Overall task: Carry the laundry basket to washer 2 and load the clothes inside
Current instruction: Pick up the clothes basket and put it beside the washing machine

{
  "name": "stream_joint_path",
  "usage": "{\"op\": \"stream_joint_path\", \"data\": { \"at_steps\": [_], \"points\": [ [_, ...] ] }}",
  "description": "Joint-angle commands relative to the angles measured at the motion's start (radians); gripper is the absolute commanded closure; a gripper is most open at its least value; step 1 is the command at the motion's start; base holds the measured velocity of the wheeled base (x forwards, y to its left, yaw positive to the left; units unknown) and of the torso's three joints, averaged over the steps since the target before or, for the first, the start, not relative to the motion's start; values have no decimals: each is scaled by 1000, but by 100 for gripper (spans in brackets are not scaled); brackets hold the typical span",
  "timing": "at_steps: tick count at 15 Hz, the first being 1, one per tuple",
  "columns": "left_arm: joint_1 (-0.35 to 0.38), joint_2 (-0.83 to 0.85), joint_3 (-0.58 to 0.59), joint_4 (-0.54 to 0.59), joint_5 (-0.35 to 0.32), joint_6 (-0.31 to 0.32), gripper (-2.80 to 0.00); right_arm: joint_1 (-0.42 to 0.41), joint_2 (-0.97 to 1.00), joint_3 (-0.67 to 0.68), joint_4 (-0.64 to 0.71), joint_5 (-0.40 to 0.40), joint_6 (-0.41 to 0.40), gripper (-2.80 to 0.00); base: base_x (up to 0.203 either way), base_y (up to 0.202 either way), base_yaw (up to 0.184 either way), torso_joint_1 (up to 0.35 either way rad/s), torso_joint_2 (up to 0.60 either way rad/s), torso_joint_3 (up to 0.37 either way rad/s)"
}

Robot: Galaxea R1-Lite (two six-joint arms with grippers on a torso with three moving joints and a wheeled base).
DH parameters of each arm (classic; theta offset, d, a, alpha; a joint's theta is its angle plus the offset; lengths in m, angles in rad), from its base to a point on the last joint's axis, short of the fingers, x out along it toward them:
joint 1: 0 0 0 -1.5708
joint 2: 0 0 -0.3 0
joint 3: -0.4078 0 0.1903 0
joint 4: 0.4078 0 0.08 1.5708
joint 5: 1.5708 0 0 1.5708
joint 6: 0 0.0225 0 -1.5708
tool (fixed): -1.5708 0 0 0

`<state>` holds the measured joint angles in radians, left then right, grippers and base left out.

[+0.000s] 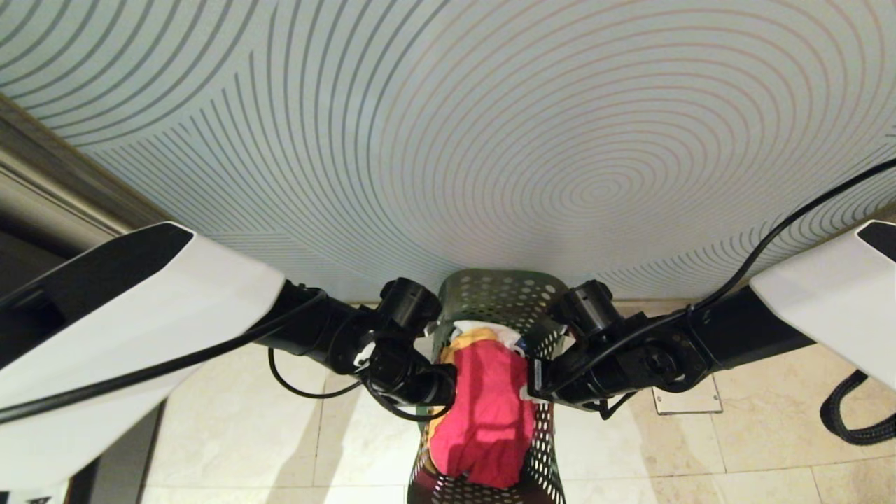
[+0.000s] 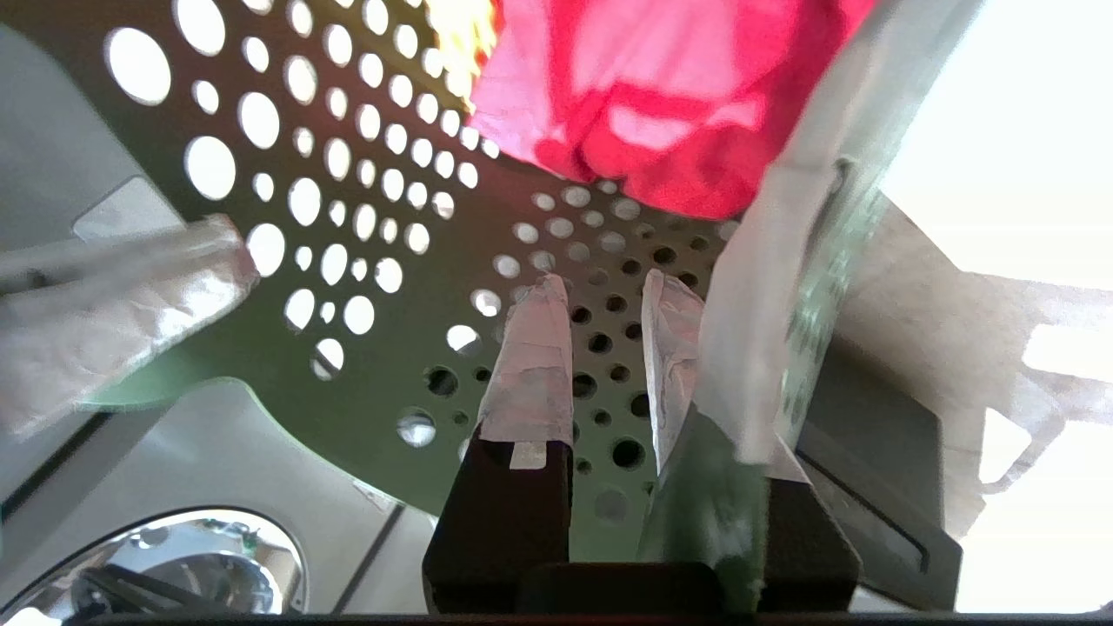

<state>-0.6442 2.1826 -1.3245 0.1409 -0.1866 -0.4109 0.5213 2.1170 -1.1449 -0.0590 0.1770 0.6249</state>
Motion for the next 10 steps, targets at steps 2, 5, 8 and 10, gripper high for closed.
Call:
{"op": "stream_joint_path", "data": {
  "at_steps": [2,5,8,10],
  "points": [
    [-9,-11,0,2,-4,-3,0,4,-39,48,1,4,4,0,0,0,0,0,0,0],
    [-33,-60,16,7,-4,-5,0,26,-112,91,28,3,6,0,0,0,0,0,0,0],
    [-65,-135,73,8,-4,-25,0,81,-211,98,174,4,12,0,0,0,0,0,0,0],
    [-78,-196,139,17,-4,-21,0,98,-245,103,186,2,36,0,0,0,0,0,0,0]
  ]
}}
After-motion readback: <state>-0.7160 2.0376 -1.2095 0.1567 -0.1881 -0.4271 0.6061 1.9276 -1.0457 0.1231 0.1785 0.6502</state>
